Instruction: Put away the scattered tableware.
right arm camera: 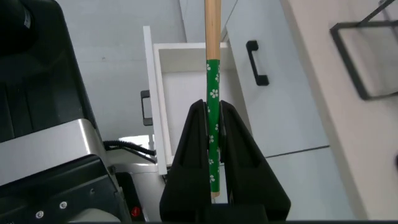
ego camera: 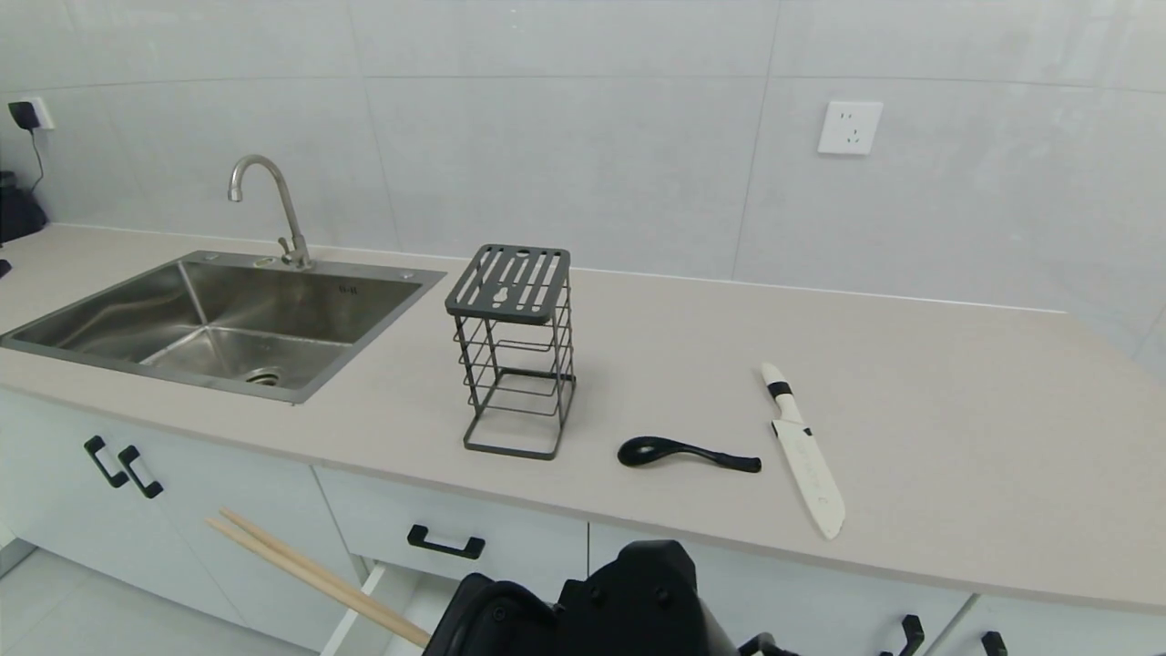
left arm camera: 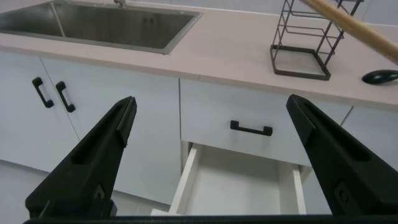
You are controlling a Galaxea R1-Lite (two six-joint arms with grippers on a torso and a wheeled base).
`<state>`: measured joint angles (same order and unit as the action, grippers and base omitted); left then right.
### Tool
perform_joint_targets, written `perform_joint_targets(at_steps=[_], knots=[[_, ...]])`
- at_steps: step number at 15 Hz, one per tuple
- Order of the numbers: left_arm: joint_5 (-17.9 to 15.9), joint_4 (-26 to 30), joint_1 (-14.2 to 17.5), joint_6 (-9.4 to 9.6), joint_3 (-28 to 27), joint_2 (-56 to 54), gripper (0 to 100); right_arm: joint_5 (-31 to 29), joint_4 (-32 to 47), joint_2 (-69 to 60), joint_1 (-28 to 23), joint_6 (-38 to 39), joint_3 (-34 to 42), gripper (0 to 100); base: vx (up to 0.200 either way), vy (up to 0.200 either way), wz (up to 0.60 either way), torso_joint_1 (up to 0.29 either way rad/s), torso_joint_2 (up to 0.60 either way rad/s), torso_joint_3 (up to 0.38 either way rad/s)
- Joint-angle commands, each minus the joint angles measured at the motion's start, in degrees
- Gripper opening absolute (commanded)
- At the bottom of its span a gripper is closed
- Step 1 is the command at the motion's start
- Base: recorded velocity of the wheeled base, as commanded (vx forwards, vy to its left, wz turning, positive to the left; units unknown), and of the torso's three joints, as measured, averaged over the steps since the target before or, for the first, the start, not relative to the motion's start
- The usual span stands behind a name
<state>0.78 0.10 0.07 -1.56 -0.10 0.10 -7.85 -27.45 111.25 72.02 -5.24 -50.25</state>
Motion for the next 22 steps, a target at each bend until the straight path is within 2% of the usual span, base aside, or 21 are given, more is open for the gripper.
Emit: perform_joint_targets(at_steps=[1,11,12,14,19,22], knots=[[0.0,0.0,0.0,-0.02,0.0,0.1,100,0.0,-0.1,1.9,0.1,0.4,-0.7,0,0.000,0.000,0.00,-0.178,0.52,0.339],[0.0,0.0,0.0,-0.02,0.0,0.1,100,-0.7,0.0,9.9,0.0,0.1,-5.7,0,0.000,0.000,0.00,-0.140,0.50,0.360],[0.0,0.0,0.0,-0.02,0.0,0.1,100,-3.4,0.5,11.2,0.0,-0.1,-6.8,0,0.000,0.000,0.00,-0.080,0.47,0.369],[0.0,0.0,0.0,-0.02,0.0,0.1,100,-4.9,1.3,12.9,0.0,-0.1,-7.6,0,0.000,0.000,0.00,-0.078,0.45,0.371],[0.0,0.0,0.0,0.07,0.0,0.1,100,-5.0,1.3,16.5,0.0,-0.3,-10.2,0,0.000,0.000,0.00,-0.014,0.10,0.080],[0.0,0.0,0.0,-0.02,0.0,0.1,100,-5.0,1.3,19.0,-0.7,-4.1,-11.5,0,0.000,0.000,0.00,0.000,0.00,0.000]])
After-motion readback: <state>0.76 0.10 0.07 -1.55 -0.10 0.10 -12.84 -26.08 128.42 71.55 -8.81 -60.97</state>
